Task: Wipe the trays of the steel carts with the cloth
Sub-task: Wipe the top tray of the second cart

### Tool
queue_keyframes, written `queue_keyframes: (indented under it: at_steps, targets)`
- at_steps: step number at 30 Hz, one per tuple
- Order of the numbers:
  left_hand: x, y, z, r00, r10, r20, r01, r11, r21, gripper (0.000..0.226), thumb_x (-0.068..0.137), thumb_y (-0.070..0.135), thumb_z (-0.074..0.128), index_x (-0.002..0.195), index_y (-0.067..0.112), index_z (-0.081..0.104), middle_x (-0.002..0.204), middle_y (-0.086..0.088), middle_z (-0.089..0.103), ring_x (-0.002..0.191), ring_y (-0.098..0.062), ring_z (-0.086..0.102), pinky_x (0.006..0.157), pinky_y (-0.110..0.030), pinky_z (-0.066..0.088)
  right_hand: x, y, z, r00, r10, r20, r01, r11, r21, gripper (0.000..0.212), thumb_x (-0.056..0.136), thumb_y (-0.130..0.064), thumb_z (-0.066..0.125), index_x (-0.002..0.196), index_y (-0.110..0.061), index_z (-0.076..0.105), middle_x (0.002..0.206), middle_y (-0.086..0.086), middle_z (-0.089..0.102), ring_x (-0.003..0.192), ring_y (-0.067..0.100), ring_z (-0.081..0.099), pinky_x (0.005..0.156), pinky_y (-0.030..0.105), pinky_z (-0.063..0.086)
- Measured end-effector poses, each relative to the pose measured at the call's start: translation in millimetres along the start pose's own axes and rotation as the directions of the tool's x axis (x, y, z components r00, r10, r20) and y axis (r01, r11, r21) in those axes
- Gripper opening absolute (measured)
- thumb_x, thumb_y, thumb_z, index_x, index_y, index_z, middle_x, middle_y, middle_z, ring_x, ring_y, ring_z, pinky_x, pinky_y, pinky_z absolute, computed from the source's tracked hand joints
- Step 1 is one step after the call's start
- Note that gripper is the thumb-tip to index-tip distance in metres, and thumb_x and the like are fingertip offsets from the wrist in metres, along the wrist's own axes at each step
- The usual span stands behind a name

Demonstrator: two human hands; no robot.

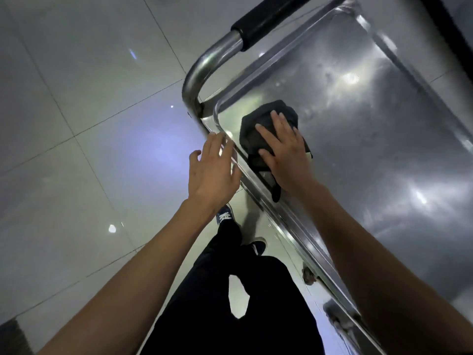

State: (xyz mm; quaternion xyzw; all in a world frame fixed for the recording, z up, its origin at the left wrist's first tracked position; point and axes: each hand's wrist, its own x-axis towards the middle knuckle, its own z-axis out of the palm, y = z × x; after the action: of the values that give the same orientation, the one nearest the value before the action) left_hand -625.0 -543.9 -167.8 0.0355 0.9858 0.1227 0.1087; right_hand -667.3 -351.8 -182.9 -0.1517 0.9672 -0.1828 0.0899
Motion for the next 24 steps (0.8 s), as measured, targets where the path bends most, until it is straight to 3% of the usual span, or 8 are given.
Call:
queue_keyframes:
  at_steps: [5,9,13,19,24]
  targets:
    - [5.4,-0.4,-3.3,0.998,-0.045,-0.049,0.042,0.997,-0.061,0.035,0.092,0.028,0.05,0.124,0.016,0.057,0.139,0.0,0.048,0.123,-0.017,0.049,0.094,-0.039,0.039,39.9,-2.5,5.9,0.996,-0.087,-0.016,0.087,0.996,-0.002,0.055,0.099,-0.028,0.056,0.151,-0.018,0.041,0.163,0.012,0.026,0.152,0.032,0.017,0.12,0.053,0.023]
    - [5.8,2.1,-1.9,0.996,-0.078,-0.033,0.078,0.997,-0.023,0.042,0.094,0.028,0.05,0.132,0.013,0.057,0.145,-0.002,0.047,0.131,-0.019,0.046,0.095,-0.038,0.04,65.6,-7.5,10.9,0.956,-0.285,-0.071,0.278,0.956,-0.098,0.044,0.101,-0.029,0.05,0.145,-0.022,0.052,0.159,0.012,0.033,0.15,0.034,0.024,0.117,0.056,0.025]
    - [8.1,11.0,-2.5,0.991,-0.133,-0.024,0.132,0.991,-0.032,0.039,0.093,0.027,0.05,0.127,0.01,0.059,0.145,-0.004,0.046,0.134,-0.02,0.043,0.095,-0.039,0.041,80.6,-4.5,15.7,0.878,-0.444,-0.18,0.422,0.894,-0.149,0.036,0.101,-0.029,0.049,0.134,-0.027,0.064,0.154,0.008,0.043,0.147,0.034,0.032,0.116,0.059,0.024]
    - [6.3,17.4,-0.6,0.987,-0.159,-0.016,0.159,0.987,0.0,0.04,0.095,0.028,0.046,0.13,0.013,0.056,0.149,-0.001,0.043,0.139,-0.019,0.038,0.098,-0.039,0.039,82.3,1.5,12.4,0.872,-0.471,-0.134,0.454,0.88,-0.137,0.036,0.104,-0.032,0.045,0.135,-0.027,0.063,0.155,0.008,0.043,0.148,0.034,0.03,0.117,0.058,0.022]
    - [19.5,29.0,-2.9,0.978,-0.187,-0.087,0.19,0.981,0.025,0.033,0.094,0.028,0.048,0.118,0.012,0.063,0.133,-0.005,0.054,0.133,-0.024,0.041,0.096,-0.043,0.038,85.9,10.7,3.5,0.897,-0.437,-0.071,0.431,0.899,-0.081,0.037,0.103,-0.031,0.046,0.137,-0.027,0.06,0.157,0.006,0.039,0.15,0.032,0.025,0.119,0.057,0.02]
